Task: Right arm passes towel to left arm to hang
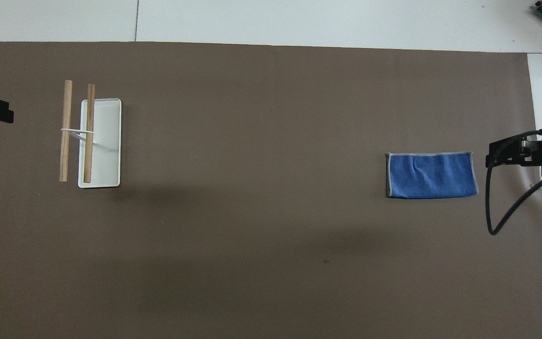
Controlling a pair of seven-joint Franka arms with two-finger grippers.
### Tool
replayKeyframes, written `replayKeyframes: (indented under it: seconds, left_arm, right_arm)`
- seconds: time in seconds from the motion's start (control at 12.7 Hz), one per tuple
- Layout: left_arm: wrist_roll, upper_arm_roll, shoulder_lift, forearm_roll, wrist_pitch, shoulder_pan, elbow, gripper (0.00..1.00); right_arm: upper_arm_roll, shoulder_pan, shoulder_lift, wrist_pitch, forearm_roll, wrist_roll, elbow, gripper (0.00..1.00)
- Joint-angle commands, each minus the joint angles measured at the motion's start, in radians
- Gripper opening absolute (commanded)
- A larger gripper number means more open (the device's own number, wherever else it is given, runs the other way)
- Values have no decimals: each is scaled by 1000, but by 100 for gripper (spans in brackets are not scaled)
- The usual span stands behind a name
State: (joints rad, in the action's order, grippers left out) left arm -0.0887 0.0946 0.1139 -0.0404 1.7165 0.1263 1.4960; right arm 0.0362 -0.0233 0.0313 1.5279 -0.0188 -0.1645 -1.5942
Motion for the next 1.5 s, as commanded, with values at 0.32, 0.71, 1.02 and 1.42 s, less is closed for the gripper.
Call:
replayKeyframes:
  seconds: [0.32, 0.71, 1.02, 1.42]
  left_arm:
    - [-16, 1, -28, 11, 9, 7, 32, 100]
    - [-16, 1, -28, 10, 9, 7, 32, 100]
    - [-16, 1, -30, 10, 20, 9, 30, 100]
    - [-14, 1, -40, 10, 8, 9, 41, 100]
  right_arm:
    - [2, -1, 24, 9, -15, 22, -26, 100]
    - [2, -1, 24, 11, -15, 19, -26, 100]
    - [1, -1, 24, 9, -12, 13, -29, 100]
    - [2, 8, 25, 8, -4, 13, -30, 100]
